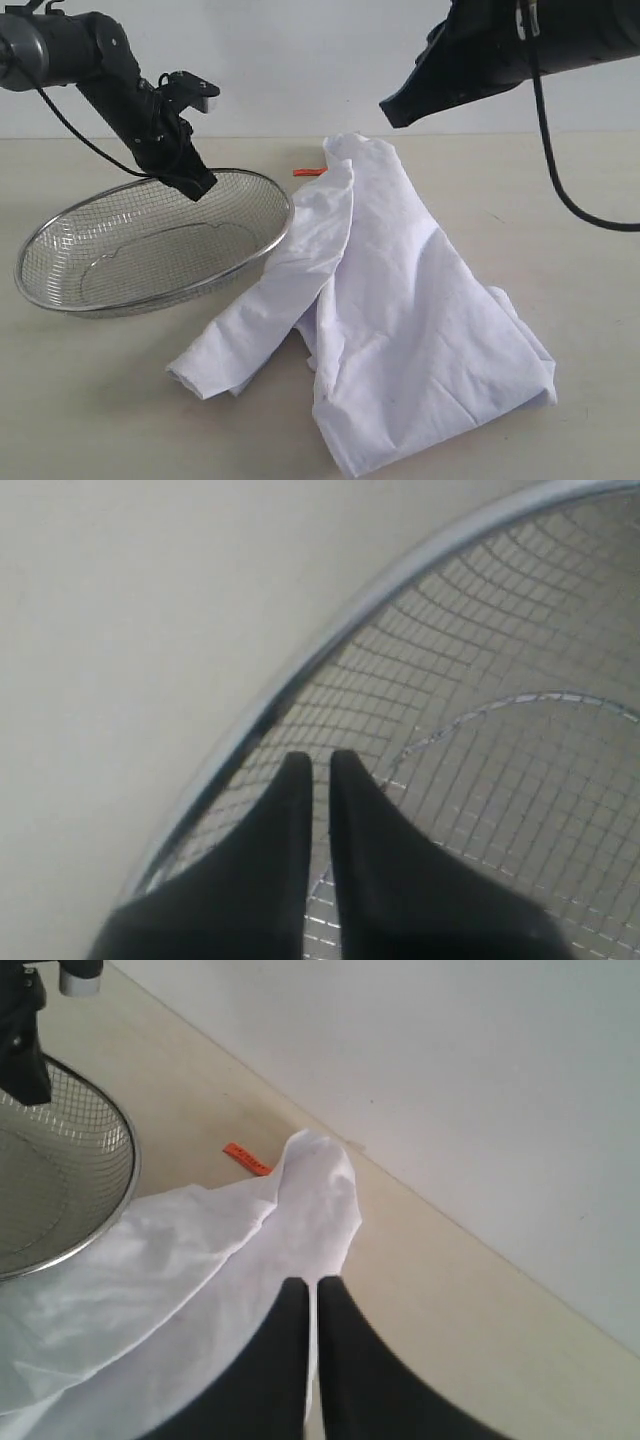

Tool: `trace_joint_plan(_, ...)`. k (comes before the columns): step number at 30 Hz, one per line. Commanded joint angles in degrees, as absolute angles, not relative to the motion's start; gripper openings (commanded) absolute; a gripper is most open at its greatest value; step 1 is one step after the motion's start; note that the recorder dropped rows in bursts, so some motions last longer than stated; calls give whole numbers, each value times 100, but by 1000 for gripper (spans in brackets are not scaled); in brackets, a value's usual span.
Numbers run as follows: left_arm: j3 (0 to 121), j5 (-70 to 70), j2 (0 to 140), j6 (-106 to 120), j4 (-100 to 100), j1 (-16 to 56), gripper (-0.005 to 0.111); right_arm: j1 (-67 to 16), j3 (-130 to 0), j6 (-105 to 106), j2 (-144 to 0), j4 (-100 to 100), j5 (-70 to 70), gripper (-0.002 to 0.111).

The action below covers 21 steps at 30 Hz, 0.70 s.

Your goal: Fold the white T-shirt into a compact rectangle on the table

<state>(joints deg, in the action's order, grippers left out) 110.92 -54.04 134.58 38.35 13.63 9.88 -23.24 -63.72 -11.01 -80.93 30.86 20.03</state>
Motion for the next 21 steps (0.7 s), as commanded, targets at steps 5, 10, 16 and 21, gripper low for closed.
trace_joint_plan(5,11107,-5708,13168,3752,1586,983,4,-2213,-6338,-1126,-8068,3064,1555,0)
trace_joint_plan(10,11107,-5399,13328,4054,2017,983,4,-2213,-6338,-1102,-8168,3110,1384,0)
trace_joint_plan(16,11107,-5026,13507,4054,1940,957,4,-2213,-6338,-1079,-8707,3266,1042,0)
trace_joint_plan(21,11107,-4411,13590,3830,1810,821,4,-1993,-6350,-1135,-9145,3253,371,0)
